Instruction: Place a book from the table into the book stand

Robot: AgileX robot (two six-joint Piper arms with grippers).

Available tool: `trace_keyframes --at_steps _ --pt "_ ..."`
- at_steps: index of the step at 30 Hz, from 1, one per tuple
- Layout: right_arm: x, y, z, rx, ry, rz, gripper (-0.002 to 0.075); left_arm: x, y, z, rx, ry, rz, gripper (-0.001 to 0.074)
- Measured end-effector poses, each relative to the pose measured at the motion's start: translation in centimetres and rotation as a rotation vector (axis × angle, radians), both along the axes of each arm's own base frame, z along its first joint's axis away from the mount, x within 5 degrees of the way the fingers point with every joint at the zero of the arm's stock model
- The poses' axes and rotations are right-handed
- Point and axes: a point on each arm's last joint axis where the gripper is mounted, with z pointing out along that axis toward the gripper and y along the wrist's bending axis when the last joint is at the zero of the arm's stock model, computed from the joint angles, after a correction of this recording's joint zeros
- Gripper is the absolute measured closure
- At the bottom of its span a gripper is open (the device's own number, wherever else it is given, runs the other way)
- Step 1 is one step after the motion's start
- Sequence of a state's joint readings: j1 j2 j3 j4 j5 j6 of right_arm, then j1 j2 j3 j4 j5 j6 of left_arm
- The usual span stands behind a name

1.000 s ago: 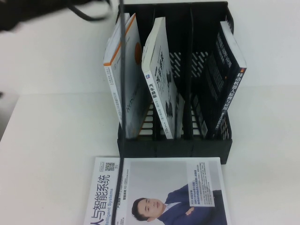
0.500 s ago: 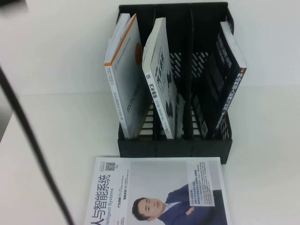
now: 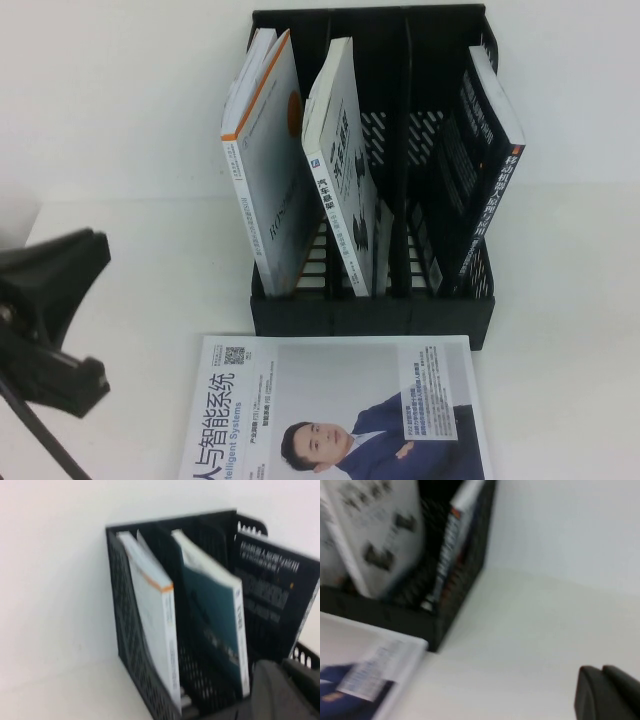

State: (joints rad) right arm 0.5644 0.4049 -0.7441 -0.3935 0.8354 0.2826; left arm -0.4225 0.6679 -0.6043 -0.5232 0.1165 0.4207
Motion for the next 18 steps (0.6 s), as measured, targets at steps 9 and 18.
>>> trace_keyframes --at_steps 9,18 --pt "1.8 -0.3 -7.5 0.056 0.088 -0.216 0.0727 -0.3 0.0 -2.2 -0.074 0.09 0.004 0.0734" --pt "1.7 -0.3 -11.1 0.126 0.195 -0.287 0.0727 -0.6 -0.3 -2.7 -0.091 0.162 -0.034 0.0734"
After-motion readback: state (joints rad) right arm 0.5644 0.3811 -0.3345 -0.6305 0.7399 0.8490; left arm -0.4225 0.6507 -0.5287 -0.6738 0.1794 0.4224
